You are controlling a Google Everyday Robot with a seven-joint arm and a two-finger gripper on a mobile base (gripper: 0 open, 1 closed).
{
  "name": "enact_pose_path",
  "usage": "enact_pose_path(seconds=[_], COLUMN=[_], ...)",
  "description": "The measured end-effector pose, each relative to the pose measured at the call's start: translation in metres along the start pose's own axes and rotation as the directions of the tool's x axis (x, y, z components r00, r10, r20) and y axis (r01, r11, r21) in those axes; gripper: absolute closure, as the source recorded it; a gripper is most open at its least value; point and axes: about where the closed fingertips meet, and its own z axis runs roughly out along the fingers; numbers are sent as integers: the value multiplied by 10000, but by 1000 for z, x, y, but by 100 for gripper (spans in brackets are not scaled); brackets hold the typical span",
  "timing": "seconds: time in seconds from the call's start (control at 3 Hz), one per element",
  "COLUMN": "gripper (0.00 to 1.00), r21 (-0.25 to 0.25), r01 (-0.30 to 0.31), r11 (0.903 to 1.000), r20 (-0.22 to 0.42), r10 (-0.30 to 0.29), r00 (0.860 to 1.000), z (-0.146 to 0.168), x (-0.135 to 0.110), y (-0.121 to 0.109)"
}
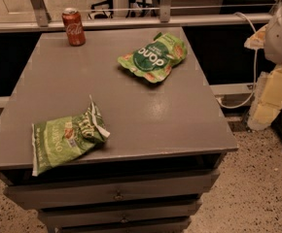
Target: Move coke can near green jalapeno chip bag
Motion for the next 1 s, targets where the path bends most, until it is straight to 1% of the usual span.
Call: enact_pose_path(seconds=[0.33,0.67,1.0], gripper=[0,0,0], r21=[2,-41,-193], r01=[0,186,408], r11=[10000,9998,9990], r20=[1,722,2088], r10=[0,-183,-359], r00=[10000,9972,9773], z=[0,22,55], x=[0,-22,-62], y=[0,-17,-43])
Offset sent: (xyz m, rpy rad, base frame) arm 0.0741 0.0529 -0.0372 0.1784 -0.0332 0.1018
